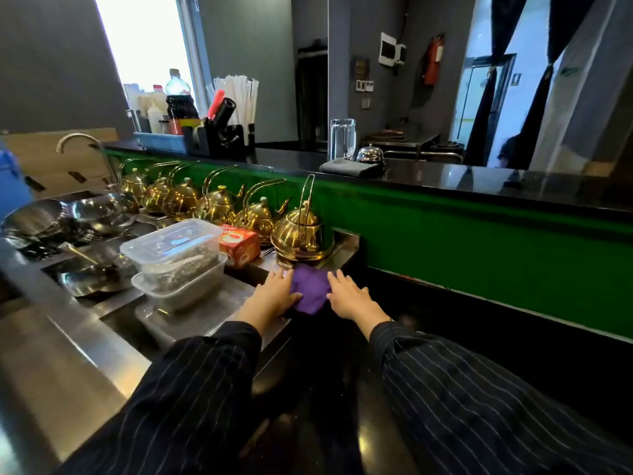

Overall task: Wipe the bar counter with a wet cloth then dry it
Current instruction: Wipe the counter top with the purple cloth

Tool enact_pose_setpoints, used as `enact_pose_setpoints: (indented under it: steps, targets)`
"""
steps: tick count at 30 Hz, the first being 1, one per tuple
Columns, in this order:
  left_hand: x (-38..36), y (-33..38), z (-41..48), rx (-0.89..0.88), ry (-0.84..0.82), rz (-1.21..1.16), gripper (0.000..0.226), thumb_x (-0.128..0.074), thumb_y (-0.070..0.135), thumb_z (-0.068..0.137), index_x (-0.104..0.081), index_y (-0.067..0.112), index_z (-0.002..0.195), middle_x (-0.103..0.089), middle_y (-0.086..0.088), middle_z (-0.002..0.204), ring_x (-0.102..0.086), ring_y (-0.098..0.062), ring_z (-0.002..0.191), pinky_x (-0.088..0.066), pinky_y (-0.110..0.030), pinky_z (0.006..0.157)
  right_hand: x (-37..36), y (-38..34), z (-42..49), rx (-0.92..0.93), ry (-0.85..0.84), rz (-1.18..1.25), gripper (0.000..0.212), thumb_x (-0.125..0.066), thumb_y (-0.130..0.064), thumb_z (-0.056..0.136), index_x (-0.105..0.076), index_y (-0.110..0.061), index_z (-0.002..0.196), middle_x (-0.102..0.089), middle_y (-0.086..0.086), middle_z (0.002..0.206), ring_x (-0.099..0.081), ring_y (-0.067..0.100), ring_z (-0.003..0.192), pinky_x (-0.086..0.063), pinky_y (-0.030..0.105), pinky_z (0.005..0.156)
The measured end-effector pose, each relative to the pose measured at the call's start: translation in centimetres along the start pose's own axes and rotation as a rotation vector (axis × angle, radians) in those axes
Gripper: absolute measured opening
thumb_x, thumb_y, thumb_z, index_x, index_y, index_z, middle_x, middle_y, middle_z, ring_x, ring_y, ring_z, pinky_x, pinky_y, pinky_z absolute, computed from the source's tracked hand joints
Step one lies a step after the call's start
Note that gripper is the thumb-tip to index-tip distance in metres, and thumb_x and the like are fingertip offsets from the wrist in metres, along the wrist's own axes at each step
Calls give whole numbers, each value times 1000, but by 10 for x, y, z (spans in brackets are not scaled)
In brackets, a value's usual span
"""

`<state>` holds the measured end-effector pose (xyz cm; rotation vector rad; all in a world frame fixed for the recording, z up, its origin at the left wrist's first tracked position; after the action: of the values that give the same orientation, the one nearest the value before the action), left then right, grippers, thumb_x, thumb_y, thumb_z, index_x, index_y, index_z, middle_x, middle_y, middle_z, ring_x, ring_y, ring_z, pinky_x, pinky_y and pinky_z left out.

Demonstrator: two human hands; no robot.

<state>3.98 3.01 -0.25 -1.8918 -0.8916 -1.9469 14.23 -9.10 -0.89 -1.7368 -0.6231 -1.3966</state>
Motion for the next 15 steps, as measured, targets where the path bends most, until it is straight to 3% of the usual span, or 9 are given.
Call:
enact_pose_setpoints:
  steps: [3, 6, 10, 12, 15]
  targets:
    - [1, 7, 4, -5, -45, -129, 61, -51, 30, 95, -28, 4, 144, -37, -22, 146, -38, -35, 135, -31, -37, 111, -10, -2, 1, -33, -13, 20, 54, -33, -20, 103, -14, -15, 153, 0, 12, 162, -10, 34, 148, -22, 58, 113]
    - [6, 13, 10, 26, -6, -222, 49, -47, 26, 97, -37, 0, 138, -43, -25, 140, -42, -35, 130, -34, -35, 105, -12, -3, 6, -61, 44, 82, 48, -37, -16, 101, -25, -14, 148, -5, 18, 160, -24, 41, 141, -33, 53, 109]
    - [0, 9, 27, 66, 55, -310, 54, -55, 27, 92, -36, 5, 137, -31, -26, 143, -38, -39, 131, -32, -40, 111, -15, -3, 14, -81, 91, 122, 40, -41, -15, 99, -30, -14, 137, -21, 21, 153, -34, 43, 132, -39, 54, 100]
    - [-2, 4, 35, 107, 112, -304, 61, -61, 32, 87, -36, 8, 137, -36, -23, 140, -40, -39, 128, -36, -45, 108, -16, -6, 18, -87, 120, 141, 39, -45, -14, 97, -31, -12, 134, -34, 19, 141, -39, 40, 127, -42, 55, 97]
    - [-1, -1, 42, 190, 164, -363, 62, -69, 37, 79, -42, 10, 129, -47, -14, 131, -45, -35, 124, -39, -49, 100, -12, -7, 21, -114, 208, 138, 41, -51, -11, 93, -34, -10, 131, -37, 15, 134, -40, 36, 125, -44, 53, 94]
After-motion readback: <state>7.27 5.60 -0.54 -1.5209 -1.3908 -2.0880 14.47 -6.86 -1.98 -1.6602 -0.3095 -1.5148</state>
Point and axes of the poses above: each hand's wrist, its own z-axis towards the middle knuckle, its own x-axis out of the back of the hand, y = z × x, the point moved 5 cm from there along z, towards the middle knuckle
